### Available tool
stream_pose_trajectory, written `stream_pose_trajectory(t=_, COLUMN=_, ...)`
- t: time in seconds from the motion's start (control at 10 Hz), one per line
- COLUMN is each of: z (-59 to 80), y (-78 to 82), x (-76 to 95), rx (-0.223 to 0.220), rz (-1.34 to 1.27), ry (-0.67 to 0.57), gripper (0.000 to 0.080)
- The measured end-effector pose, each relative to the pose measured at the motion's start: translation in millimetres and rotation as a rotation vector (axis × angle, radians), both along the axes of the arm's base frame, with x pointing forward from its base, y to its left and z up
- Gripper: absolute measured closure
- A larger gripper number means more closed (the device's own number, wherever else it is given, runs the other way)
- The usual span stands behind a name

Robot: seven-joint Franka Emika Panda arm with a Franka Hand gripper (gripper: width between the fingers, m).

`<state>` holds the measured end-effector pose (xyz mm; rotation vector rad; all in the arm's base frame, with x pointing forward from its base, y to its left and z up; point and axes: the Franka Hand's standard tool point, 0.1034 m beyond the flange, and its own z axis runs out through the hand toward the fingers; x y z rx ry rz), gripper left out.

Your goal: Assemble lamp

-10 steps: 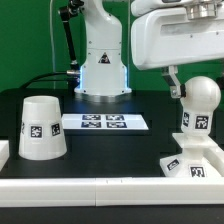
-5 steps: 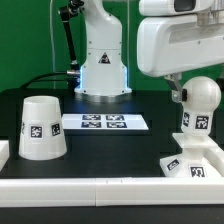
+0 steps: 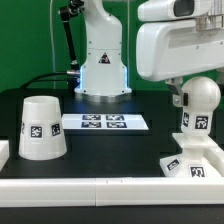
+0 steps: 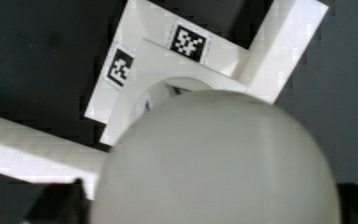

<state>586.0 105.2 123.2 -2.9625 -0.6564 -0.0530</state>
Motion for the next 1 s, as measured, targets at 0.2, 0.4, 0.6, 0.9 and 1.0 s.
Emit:
stream_pose_trajectory(t=0.2, z=0.0, y=0.0, x=0.1, rx=0.001, rz=-0.021, ry=0.002, gripper=0.0223)
stream_pose_trajectory(t=0.4, z=-0.1, y=0.0, x=0.0, rx=0.002, rz=-0.050, ry=0.006, gripper=0.0223)
stream_pose_trajectory(t=0.6, z=-0.3, y=-0.9, x=-1.0, rx=0.027, rz=-0.300, ry=0.040, gripper=0.0223)
stream_pose_trajectory(t=0.9, z=-0.7, y=-1.9, x=1.0, rx=0.033, rz=-0.595, ry=0.059, gripper=0.0223)
stream_pose_trajectory(t=1.0, z=-0.8, y=-2.4, x=1.4, rx=0.035, rz=-0.666, ry=0.064, gripper=0.0223)
